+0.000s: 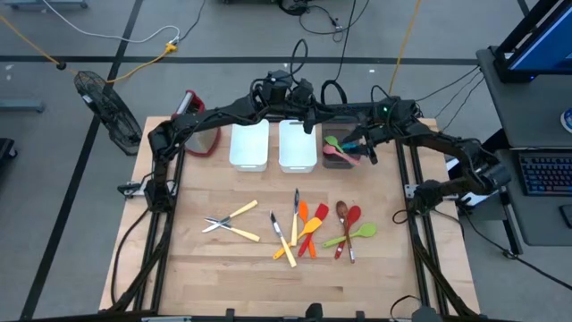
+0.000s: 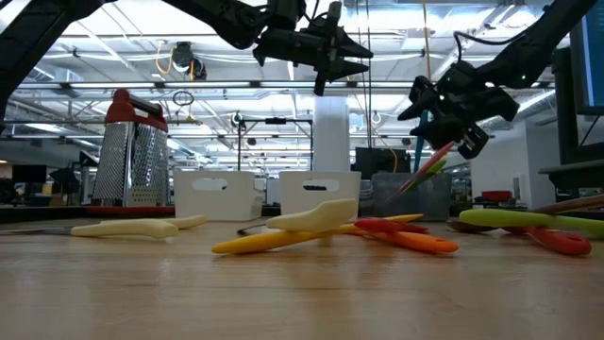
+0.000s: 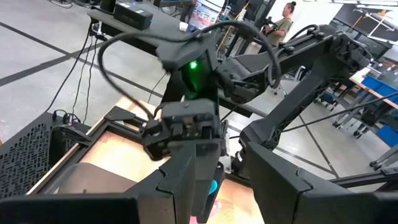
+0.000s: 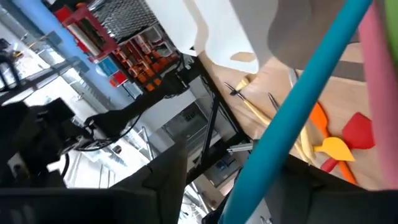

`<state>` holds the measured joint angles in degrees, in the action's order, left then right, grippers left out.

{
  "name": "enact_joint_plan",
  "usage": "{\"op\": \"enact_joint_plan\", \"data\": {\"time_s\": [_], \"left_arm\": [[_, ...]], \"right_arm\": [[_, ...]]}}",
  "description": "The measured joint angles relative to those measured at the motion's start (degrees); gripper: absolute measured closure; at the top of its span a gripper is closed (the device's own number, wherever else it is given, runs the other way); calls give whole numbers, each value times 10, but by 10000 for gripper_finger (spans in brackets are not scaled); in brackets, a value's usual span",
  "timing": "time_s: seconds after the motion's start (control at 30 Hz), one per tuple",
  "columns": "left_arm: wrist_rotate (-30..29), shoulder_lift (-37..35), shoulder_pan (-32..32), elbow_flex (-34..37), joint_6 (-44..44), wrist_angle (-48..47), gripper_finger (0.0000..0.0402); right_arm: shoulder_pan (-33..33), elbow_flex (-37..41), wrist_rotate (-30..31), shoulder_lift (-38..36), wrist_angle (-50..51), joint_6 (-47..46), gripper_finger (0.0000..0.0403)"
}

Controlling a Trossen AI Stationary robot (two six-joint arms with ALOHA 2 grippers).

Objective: Pick & Place Kitchen Items
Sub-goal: Put the blue spatula into the black bin, then put the yellow spatula into the black bin

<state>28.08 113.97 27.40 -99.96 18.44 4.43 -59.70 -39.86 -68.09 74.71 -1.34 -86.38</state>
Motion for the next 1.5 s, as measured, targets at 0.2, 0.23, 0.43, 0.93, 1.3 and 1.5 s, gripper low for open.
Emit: {"op": "enact_joint_plan", "data": {"time_s": [0.2,0.23,0.43,0.93,1.3,1.5], "left_arm": [[0,0,-5,0,3,0,254],[0,0,-6,0,3,0,254],[1,0,-11,0,4,-9,254],[14,0,-41,0,4,-83,254],[33,0,-111,0,-13,-181,254],[-23,0,-174,0,-18,-237,254]], "right_arm": [[0,0,5,-54,8,-18,231],[0,0,6,-63,8,-23,232],[1,0,14,-116,8,-36,233],[4,0,23,-232,7,-23,234],[40,0,67,-337,7,126,234],[47,0,68,-399,8,174,234]]}}
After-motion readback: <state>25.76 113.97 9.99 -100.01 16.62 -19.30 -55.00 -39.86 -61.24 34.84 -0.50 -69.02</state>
